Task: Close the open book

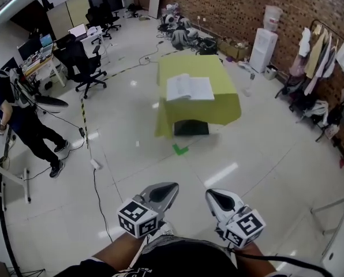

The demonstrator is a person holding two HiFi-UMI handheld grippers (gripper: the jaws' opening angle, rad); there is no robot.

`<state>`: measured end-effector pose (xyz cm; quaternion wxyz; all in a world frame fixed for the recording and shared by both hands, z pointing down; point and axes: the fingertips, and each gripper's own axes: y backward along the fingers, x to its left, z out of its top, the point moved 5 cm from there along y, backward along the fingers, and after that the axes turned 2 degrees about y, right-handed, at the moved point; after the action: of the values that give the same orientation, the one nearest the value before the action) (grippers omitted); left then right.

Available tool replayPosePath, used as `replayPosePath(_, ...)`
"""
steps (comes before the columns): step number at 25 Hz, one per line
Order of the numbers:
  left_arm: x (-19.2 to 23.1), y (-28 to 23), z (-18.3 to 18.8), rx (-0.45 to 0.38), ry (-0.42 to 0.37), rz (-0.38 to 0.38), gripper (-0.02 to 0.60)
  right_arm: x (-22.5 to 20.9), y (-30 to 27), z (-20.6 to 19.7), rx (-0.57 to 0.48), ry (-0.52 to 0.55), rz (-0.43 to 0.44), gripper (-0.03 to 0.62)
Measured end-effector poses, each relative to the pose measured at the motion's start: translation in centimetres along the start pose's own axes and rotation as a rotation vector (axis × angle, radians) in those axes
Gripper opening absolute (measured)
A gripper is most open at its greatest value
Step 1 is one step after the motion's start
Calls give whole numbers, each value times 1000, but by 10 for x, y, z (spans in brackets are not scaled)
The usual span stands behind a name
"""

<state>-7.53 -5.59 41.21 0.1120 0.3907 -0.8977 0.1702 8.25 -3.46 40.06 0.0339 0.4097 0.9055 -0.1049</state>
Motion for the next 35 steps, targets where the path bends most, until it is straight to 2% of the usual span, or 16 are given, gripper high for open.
replayPosePath(5, 63, 33, 16, -21, -19, 7, 6, 21, -63, 14, 2, 33, 5, 6)
replayPosePath(8, 92, 48, 22, -41, 10, 33, 7, 30, -89, 15, 36, 42, 22, 6)
replayPosePath(15, 132, 59, 26, -68, 33, 54, 7, 29, -132, 20, 53, 52, 31, 6)
replayPosePath(19, 132, 47, 22, -67, 68, 61, 7, 18, -135, 21, 67, 56, 46, 6)
replayPosePath(23, 131, 26, 31, -62, 66, 58, 7, -6, -142, 23, 74, 41, 59, 6)
replayPosePath(27, 129, -1, 43, -62, 67, 95, 7, -42, -144, 33, 49, 31, 93, 8)
replayPosePath(31, 117, -57, 58, -62, 30, 110, 8, -96, -131, 39, 18, 33, 111, 6)
replayPosePath(35, 94, -128, 78, -77, 11, 83, 8, -163, -109, 37, 26, -9, 85, 6)
